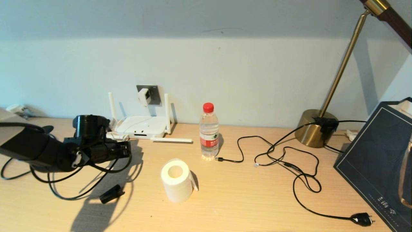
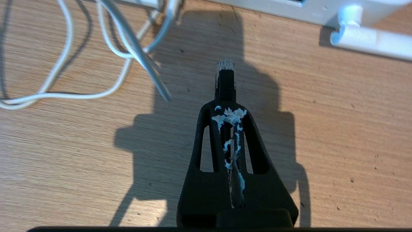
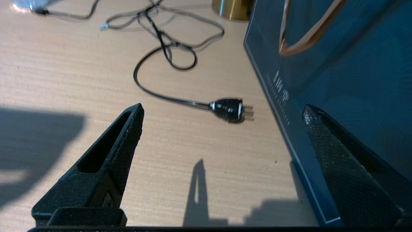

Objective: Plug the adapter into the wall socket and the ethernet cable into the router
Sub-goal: Plug cable into router interface

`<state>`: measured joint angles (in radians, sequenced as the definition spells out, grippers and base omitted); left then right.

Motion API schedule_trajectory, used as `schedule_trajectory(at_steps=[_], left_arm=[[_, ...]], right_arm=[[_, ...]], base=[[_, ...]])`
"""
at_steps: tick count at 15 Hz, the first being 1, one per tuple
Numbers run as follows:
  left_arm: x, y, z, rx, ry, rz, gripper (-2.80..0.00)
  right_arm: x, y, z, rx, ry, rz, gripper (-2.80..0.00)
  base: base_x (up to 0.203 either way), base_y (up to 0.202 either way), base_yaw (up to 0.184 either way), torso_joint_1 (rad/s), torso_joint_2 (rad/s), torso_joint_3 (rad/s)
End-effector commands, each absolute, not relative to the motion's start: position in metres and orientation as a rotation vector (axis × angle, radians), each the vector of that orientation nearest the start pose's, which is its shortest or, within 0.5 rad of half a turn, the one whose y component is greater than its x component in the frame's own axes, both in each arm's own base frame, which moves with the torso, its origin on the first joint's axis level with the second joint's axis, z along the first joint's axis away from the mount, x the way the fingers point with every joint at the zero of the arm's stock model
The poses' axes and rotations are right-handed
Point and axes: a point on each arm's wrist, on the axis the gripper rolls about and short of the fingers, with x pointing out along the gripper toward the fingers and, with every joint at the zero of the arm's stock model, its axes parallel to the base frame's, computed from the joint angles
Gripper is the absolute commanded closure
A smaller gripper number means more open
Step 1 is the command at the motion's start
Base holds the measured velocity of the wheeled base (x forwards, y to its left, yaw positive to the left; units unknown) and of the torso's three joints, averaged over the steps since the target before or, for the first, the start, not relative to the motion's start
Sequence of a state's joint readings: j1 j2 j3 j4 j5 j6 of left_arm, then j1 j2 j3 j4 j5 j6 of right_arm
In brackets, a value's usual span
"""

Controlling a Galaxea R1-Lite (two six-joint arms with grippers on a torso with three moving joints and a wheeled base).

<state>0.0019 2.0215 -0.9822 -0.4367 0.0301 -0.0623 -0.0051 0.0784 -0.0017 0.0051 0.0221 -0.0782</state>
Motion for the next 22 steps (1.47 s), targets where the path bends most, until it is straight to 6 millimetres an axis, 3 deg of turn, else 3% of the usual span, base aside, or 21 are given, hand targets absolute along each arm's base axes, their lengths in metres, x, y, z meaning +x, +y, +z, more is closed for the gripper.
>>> schedule_trajectory(at_steps=[1,5,11,22], left_arm=[[0.367,0.001,0.094,-0.049,0.616,0.045,0.00],[0.370,-0.001,0.091,-0.034,0.588,0.039,0.00],[0.373,-0.001,0.103,0.003,0.546,0.026,0.00],[0.393,-0.002,0.098,-0.006,0.574,-0.020,0.00]], right_arm=[[-0.023,0.001,0.075,-0.087,0.001,0.015,-2.80],[-0.023,0.001,0.076,-0.032,-0.002,0.011,-2.80],[-0.023,0.001,0.076,-0.031,-0.002,0.011,-2.80],[-0.023,0.001,0.076,-0.031,-0.002,0.011,-2.80]], base=[[0.000,0.000,0.000,0.000,0.00,0.000],[0.000,0.000,0.000,0.000,0.00,0.000],[0.000,0.000,0.000,0.000,0.00,0.000],[0.000,0.000,0.000,0.000,0.00,0.000]])
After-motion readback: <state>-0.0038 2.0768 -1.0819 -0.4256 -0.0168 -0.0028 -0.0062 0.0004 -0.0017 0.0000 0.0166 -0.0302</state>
